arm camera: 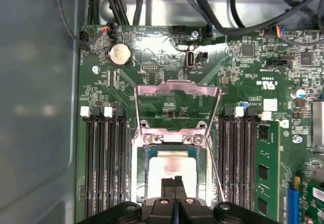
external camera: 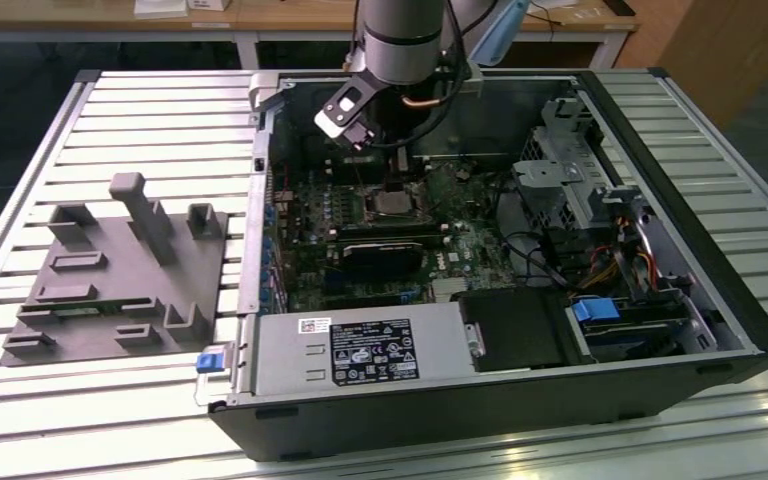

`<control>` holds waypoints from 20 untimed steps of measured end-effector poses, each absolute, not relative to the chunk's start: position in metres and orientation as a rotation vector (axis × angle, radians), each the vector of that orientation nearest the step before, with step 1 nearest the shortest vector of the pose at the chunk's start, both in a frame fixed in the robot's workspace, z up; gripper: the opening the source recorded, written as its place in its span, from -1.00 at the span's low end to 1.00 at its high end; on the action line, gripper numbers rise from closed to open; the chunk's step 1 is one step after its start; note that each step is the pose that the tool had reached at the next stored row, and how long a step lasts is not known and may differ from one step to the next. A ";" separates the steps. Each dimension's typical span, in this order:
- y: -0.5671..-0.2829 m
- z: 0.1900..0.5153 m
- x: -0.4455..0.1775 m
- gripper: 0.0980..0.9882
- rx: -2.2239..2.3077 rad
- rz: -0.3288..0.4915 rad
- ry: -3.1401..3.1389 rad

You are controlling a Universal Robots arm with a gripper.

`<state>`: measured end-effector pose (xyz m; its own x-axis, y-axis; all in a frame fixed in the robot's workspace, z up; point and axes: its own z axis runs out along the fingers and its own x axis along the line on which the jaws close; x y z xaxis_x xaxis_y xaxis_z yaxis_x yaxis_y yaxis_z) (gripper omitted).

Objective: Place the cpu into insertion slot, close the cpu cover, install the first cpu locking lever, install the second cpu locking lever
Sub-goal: 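Close the cpu cover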

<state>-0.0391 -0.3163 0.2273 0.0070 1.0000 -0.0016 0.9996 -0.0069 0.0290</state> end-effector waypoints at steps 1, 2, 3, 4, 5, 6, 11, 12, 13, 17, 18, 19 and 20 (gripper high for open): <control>-0.316 0.229 -0.039 -0.96 2.214 0.030 2.198; -0.316 0.231 -0.039 -0.96 2.214 0.030 2.199; -0.316 0.233 -0.039 -0.96 2.214 0.029 2.199; -0.316 0.236 -0.039 -0.96 2.214 0.030 2.199; -0.316 0.238 -0.039 -0.96 2.214 0.029 2.199; -0.316 0.241 -0.039 -0.96 2.214 0.029 2.199; -0.317 0.245 -0.039 -0.96 2.214 0.030 2.199; -0.318 0.245 -0.039 -0.96 2.214 0.029 2.199; -0.319 0.245 -0.039 -0.96 2.214 0.029 2.199; -0.326 0.245 -0.039 -0.96 2.214 0.029 2.198; -0.326 0.245 -0.039 -0.96 2.214 0.030 2.198; -0.326 0.245 -0.039 -0.96 2.215 0.030 2.198; -0.326 0.245 -0.039 -0.96 2.215 0.030 2.198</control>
